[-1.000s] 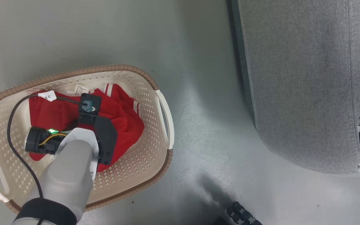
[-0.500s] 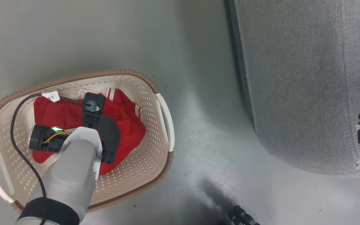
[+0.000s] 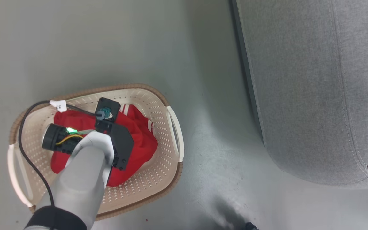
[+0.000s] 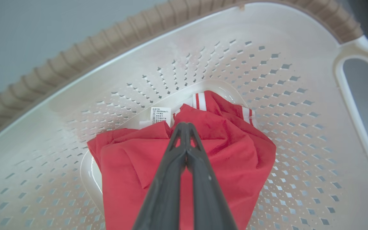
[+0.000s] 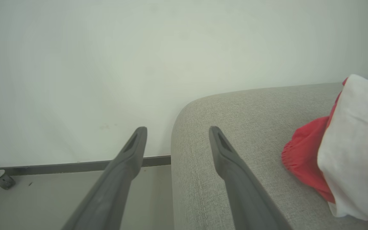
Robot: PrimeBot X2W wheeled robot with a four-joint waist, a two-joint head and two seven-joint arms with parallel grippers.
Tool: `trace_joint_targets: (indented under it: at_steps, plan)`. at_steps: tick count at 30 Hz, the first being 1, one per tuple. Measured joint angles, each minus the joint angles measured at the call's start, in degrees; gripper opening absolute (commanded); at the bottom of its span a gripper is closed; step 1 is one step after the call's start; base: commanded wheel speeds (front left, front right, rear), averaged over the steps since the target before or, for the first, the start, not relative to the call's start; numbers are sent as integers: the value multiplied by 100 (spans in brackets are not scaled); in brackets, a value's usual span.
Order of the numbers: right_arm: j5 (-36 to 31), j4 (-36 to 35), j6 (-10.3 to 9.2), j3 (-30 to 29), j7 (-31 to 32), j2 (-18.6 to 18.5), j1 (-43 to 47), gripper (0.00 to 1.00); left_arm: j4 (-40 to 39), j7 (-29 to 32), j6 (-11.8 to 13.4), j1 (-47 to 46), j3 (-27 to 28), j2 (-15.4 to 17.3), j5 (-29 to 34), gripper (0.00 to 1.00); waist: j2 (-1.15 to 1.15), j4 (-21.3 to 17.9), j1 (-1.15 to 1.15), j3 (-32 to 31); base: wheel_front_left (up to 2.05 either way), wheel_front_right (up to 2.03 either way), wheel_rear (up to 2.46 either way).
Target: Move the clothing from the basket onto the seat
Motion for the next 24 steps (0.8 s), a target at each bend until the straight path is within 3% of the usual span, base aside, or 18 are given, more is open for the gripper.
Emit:
trace_joint_targets:
  at_steps: [12, 13, 14, 15, 16, 24]
  plan:
    - [-57, 188, 1, -56, 0, -65, 82, 100, -69, -609, -309, 691, -41, -45, -190, 0, 0, 229, 0, -733, 0, 0, 0]
    - [-70, 202, 1, -55, 0, -74, 121, 100, -87, -678, -349, 751, -24, -44, -216, 30, 0, 247, 0, -805, 0, 0, 0]
    - [-87, 230, 0, -54, 0, -85, 174, 100, -105, -743, -350, 803, -9, -45, -229, 30, 0, 266, 0, -877, 0, 0, 0]
    - [-103, 256, 0, -55, 1, -100, 231, 100, -136, -811, -353, 851, 10, -48, -265, 94, 0, 285, 0, -954, 0, 0, 0]
    - [-103, 272, 0, -53, 1, -112, 291, 100, -165, -882, -369, 895, 14, -48, -311, 100, -1, 303, 0, -1029, 0, 0, 0]
    - [-104, 388, 0, -66, 1, -171, 690, 100, -565, -1360, -500, 1303, -19, -68, -572, 100, -1, 467, -1, -1658, 0, 0, 0]
